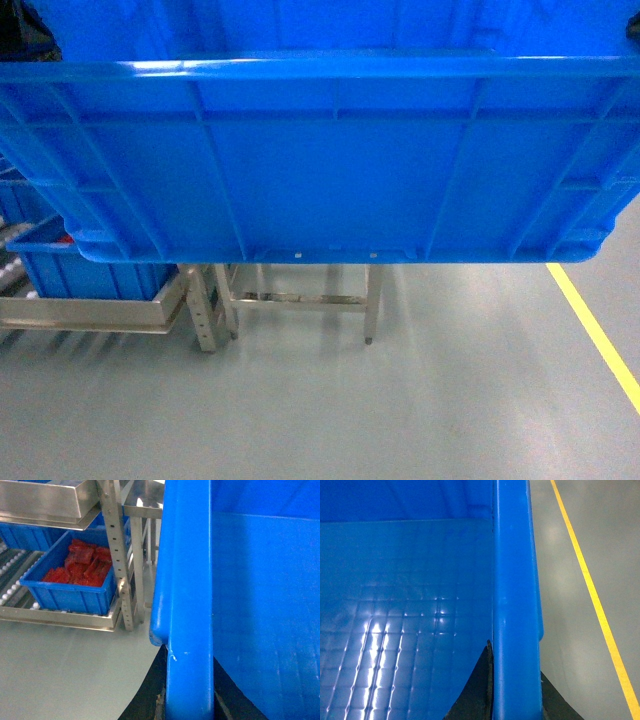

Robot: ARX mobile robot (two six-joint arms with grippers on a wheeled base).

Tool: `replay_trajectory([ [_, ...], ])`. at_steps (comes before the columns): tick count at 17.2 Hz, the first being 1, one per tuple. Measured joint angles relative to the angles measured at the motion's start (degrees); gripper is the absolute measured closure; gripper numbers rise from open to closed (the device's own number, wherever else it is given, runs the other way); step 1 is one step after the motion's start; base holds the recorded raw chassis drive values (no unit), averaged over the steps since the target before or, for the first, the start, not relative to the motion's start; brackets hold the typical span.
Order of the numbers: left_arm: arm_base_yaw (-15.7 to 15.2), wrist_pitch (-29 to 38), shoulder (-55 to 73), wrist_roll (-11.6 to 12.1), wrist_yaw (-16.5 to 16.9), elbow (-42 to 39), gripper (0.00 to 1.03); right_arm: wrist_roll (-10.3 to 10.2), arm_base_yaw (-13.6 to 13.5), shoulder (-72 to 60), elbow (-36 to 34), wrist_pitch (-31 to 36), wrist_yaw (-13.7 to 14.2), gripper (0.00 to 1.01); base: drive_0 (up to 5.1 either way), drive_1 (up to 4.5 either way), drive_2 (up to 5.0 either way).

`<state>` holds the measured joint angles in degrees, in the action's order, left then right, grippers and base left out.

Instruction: Place box next to blue box on left shelf

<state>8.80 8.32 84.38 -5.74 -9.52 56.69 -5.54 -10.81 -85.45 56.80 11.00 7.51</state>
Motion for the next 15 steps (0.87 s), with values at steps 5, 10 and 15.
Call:
replay_trajectory([
  [5,0.0,0.3,0.2,-0.1,0.1,0.0,0.95,0.0,0.0,0.0,0.0,0.1,0.0,0.93,-1.9,0.96,1.0],
  [10,0.1,0.3,0.1,0.0,0.1,0.0,0.95,0.0,0.0,0.1,0.0,0.0,0.1,0.93,-4.6,2.78,2.8],
  [15,0.1,0.3,0.1,-0.1,0.1,0.0,0.95,0.0,0.0,0.1,0.0,0.1,0.1,0.93,-5.0,2.4,2.4],
])
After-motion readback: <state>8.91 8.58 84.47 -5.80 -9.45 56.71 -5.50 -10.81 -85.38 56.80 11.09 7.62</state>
